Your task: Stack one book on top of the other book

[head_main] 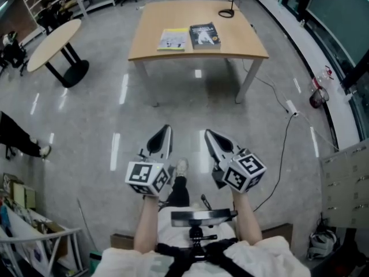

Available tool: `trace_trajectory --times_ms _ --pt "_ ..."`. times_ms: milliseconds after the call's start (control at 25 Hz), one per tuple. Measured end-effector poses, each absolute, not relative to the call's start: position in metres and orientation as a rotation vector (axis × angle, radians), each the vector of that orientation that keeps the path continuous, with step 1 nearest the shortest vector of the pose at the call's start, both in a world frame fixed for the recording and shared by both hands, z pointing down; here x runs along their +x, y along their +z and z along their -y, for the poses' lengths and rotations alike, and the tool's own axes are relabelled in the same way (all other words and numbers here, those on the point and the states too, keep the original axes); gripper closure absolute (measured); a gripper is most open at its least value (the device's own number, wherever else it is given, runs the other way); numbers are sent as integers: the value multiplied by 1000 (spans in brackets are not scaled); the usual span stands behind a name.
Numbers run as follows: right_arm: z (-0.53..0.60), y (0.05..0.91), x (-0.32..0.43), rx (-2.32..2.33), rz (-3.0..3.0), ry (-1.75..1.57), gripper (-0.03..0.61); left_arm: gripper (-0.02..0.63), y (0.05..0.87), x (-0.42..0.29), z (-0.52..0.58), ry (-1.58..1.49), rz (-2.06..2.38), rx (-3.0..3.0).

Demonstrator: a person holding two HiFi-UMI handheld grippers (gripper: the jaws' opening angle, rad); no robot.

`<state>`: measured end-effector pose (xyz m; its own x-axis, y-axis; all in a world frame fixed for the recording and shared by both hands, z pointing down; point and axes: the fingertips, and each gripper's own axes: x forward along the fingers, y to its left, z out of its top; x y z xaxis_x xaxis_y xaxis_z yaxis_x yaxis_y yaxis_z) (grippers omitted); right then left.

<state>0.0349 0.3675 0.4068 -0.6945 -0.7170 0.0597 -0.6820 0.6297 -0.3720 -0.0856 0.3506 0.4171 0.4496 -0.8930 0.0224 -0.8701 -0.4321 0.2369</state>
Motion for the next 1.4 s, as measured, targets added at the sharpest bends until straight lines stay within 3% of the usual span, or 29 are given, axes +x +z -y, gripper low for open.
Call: trace_trajectory --times_ms 640,1400 --pt "-97 407 -26 -1240 -2733 -628 578 601 402 -171 -72 -147 1538 2500" --pt "190 465 -50 -1120 -2862 -763 578 601 479 -182 187 -119 1546 2237"
